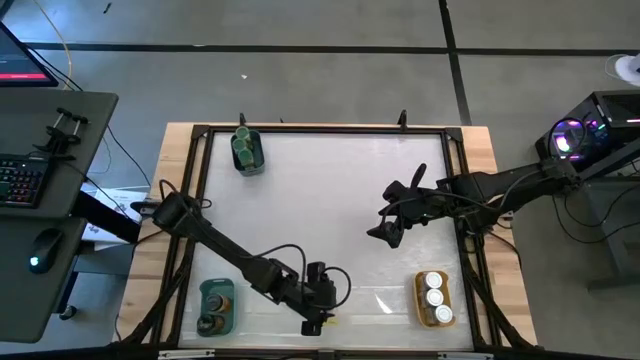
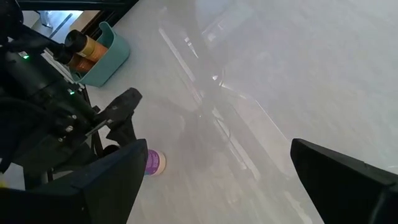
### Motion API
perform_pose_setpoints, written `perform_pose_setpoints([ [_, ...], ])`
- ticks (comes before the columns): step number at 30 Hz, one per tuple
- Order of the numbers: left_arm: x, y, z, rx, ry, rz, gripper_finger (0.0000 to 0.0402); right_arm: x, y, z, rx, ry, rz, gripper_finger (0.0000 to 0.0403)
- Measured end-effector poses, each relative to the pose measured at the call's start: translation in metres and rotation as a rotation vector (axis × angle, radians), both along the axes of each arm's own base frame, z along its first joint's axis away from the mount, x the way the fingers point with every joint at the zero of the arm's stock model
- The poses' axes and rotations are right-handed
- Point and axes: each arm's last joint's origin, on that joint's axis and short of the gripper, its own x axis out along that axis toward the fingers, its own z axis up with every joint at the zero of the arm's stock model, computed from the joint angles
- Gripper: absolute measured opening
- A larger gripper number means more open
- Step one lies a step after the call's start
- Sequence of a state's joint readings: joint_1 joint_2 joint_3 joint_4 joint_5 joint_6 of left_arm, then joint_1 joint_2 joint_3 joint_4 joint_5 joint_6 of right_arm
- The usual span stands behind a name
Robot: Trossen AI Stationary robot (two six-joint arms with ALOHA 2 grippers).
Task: Sort spices by type
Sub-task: Put the black seasoning bottle into the green bin
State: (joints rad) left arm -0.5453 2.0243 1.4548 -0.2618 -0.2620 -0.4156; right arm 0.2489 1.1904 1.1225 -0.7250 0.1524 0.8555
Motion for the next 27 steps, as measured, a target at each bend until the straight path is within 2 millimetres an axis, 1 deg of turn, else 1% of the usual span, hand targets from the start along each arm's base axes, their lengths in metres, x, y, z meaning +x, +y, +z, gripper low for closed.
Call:
perform_pose_setpoints([
  [3, 0.0, 0.0, 0.001, 0.004, -0.006, 0.006, 0.0283, 0.0, 0.0, 0.0, 0.0, 0.0, 0.0, 0.0392],
  [5, -0.001, 0.0, 0.0, 0.009, -0.002, 0.004, 0.0272, 0.0, 0.0, 0.0, 0.0, 0.0, 0.0, 0.0392],
  [7, -0.001, 0.0, 0.0, 0.012, -0.003, 0.001, 0.0245, 0.0, 0.0, 0.0, 0.0, 0.0, 0.0, 0.0392],
  [10, -0.002, 0.001, 0.006, 0.033, -0.012, -0.022, 0.0173, 0.0, 0.0, 0.0, 0.0, 0.0, 0.0, 0.0392],
  [11, -0.004, 0.003, 0.011, 0.052, -0.013, -0.039, 0.016, 0.0, 0.0, 0.0, 0.0, 0.0, 0.0, 0.0392],
  [13, -0.007, 0.011, 0.021, 0.105, -0.005, -0.074, 0.0162, 0.0, 0.0, 0.0, -0.001, 0.003, 0.001, 0.0392],
  [16, -0.016, 0.033, 0.048, 0.152, 0.011, -0.106, 0.0162, 0.0, 0.0, 0.0, -0.007, 0.005, 0.006, 0.0392],
  [18, -0.024, 0.049, 0.075, 0.14, -0.01, -0.142, 0.0162, 0.0, 0.0, 0.0, -0.013, 0.005, 0.013, 0.0392],
  [20, -0.035, 0.062, 0.107, 0.074, -0.07, -0.178, 0.0162, 0.0, 0.0, 0.0, -0.016, 0.007, 0.015, 0.0392],
  [24, -0.067, 0.077, 0.175, -0.119, -0.293, -0.304, 0.0162, -0.001, 0.0, -0.001, -0.019, 0.007, 0.02, 0.0392],
  [27, -0.095, 0.08, 0.218, -0.223, -0.479, -0.412, 0.0162, -0.001, 0.0, -0.001, -0.018, 0.007, 0.021, 0.0392],
])
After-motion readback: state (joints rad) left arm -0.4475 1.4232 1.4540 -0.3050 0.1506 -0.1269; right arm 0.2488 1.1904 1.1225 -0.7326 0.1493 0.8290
